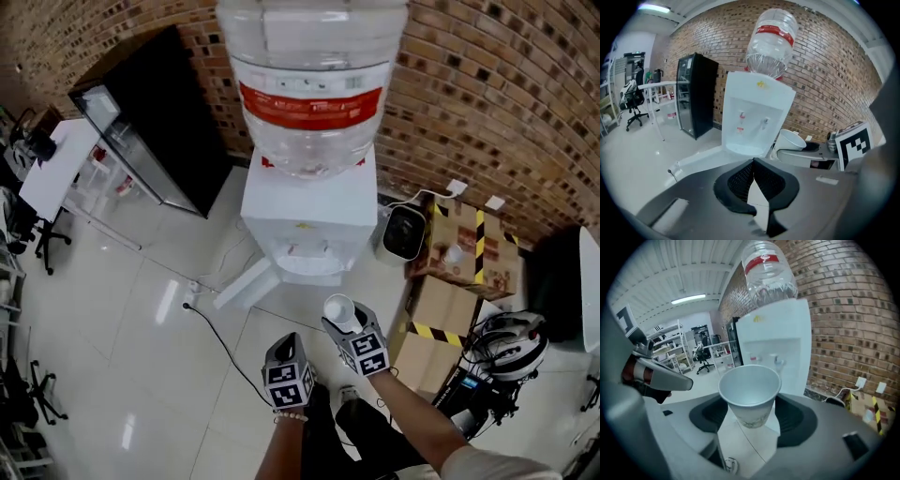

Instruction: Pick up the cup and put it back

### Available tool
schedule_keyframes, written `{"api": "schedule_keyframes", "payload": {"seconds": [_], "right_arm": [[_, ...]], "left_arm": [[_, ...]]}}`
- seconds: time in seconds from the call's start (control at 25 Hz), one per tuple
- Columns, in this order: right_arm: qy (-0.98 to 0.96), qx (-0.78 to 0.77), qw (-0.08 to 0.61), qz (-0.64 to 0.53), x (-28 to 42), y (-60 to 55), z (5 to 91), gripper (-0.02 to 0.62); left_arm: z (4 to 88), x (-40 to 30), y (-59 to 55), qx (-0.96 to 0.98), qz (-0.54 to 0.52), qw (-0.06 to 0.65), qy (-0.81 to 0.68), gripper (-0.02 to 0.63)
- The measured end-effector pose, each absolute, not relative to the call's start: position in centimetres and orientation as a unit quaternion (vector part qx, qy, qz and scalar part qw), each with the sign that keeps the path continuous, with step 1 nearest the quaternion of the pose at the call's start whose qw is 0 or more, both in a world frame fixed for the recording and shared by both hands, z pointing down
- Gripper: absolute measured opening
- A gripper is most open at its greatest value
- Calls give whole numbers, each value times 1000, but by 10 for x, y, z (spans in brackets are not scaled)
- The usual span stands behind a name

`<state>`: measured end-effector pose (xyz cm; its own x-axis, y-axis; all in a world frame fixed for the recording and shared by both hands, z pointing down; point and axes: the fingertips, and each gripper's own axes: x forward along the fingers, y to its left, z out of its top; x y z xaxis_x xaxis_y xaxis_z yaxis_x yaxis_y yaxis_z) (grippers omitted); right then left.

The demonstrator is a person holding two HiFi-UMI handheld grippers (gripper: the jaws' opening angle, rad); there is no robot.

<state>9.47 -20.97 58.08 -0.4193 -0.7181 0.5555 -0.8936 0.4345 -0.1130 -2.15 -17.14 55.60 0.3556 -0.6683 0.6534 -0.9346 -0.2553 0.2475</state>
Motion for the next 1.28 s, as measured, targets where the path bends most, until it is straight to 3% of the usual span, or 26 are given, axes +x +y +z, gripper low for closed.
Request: {"api": "schedule_keyframes", "payload": {"seconds": [0.44, 1.28], "right_arm": [[-854, 439, 204, 193, 92, -113, 449, 321], [-854, 443, 214, 171, 83, 155, 364, 320]], "left_arm": [[400, -20, -74, 770, 137, 296, -548, 0], [353, -51, 177, 777, 100, 290, -549, 0]]}}
